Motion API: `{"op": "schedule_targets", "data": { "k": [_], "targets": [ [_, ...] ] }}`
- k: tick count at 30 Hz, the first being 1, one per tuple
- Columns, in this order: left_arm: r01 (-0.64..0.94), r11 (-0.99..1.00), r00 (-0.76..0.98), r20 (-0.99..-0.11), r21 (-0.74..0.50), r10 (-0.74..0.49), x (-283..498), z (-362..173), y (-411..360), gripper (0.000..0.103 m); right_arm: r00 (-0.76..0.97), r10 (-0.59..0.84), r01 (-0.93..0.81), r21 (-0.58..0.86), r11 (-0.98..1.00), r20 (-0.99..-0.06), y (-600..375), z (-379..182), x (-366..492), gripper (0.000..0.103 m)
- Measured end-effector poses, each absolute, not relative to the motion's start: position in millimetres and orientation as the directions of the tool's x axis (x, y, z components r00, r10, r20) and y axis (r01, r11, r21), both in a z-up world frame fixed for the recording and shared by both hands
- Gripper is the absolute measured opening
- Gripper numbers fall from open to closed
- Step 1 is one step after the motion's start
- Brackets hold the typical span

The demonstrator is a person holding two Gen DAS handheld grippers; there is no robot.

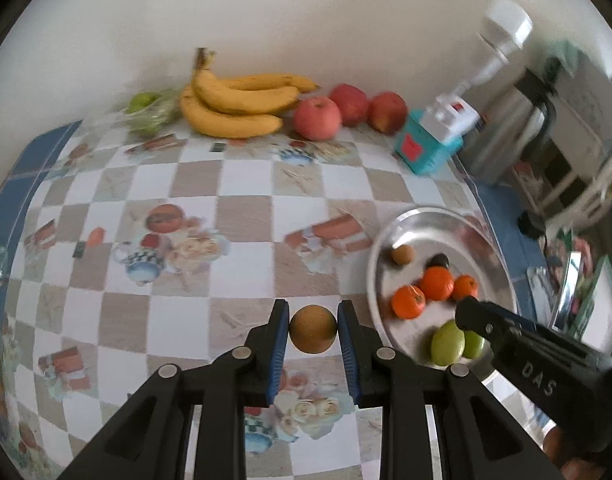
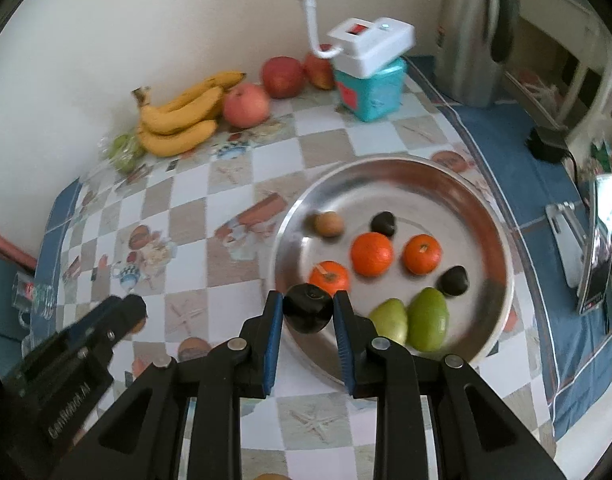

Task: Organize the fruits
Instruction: 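Carry the plum and kiwi over the steel bowl with both tools, then lower the kiwi and plum into the steel bowl and open both tools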

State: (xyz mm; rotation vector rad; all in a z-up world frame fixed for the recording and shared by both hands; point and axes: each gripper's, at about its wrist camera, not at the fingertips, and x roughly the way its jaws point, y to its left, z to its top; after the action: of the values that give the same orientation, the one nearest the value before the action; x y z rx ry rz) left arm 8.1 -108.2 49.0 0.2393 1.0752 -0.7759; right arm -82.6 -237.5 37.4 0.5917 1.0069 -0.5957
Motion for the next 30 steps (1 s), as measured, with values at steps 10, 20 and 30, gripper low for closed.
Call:
{"op": "schedule_targets", "data": {
  "k": [10,20,30],
  "targets": [
    [0.764,0.601,0.125,-0.858,-0.237,-0.498,-22,21,-158,0.027,0.377,-0.176,0.772,0.203,0.602,-0.909,-273,15,-105,0.027],
    [0.786,0.566,0.109,-0.844,-0.250,-0.524,-28,7,-177,0.027,0.380,-0.142,0.781,0.235,0.579,-0.914,-287,-3,-106,0.027],
    [0.775,0.576,0.093,-0.855,-0.260,-0.510,-26,-4,-181,0.029,0.368,-0.122,0.789,0.241,0.565,-0.922,-291,-13,-103,0.027]
  ]
}}
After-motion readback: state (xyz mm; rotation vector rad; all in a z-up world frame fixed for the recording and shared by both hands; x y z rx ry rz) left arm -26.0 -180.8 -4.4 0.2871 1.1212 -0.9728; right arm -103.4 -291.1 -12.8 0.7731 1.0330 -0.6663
